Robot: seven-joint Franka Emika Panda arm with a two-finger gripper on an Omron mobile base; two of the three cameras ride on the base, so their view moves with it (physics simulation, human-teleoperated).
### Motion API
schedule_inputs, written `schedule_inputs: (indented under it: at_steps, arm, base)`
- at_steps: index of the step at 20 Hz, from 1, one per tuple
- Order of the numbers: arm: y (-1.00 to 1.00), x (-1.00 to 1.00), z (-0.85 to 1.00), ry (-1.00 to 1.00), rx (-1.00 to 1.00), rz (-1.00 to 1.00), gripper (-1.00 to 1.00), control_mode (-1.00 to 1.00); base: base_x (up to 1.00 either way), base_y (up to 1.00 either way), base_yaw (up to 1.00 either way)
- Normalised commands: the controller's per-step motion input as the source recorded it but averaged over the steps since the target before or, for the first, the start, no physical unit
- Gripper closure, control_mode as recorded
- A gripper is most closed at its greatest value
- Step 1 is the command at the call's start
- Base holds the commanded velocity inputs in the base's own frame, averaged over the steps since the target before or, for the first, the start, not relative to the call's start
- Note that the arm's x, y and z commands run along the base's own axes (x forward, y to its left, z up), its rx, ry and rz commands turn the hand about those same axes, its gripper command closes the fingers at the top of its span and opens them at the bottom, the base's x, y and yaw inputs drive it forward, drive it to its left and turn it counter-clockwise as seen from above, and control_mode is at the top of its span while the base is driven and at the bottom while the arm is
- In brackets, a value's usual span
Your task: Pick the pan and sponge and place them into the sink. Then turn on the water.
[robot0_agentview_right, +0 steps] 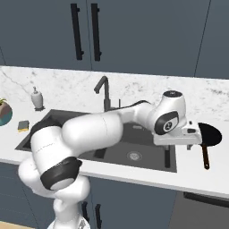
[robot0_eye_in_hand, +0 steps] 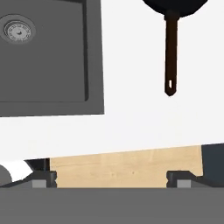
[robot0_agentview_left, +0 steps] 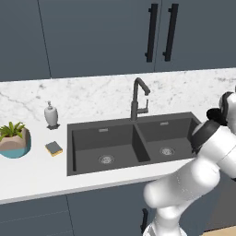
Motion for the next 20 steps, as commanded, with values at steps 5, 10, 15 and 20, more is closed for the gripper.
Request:
schedule_inputs:
  at_steps: [5,10,15,20]
  arm:
    - [-0.59,0.00,-0.26,0.00,0.00,0.00,-1.00,-1.00]
    - [-0.39,0.05,-0.25,0.00,0.00,0.00,-1.00,-1.00]
    - [-0.20,0.14,-0.34,0.00,0.00,0.00,-1.00,-1.00]
    - [-0.23,0.14,-0.08,0.00,0.04,0.00,-1.00,-1.00]
  base:
    - [0.00,0.00,0.00]
    - [0.00,0.00,0.00]
    - [0.00,0.00,0.00]
    - [0.00,0.00,0.00]
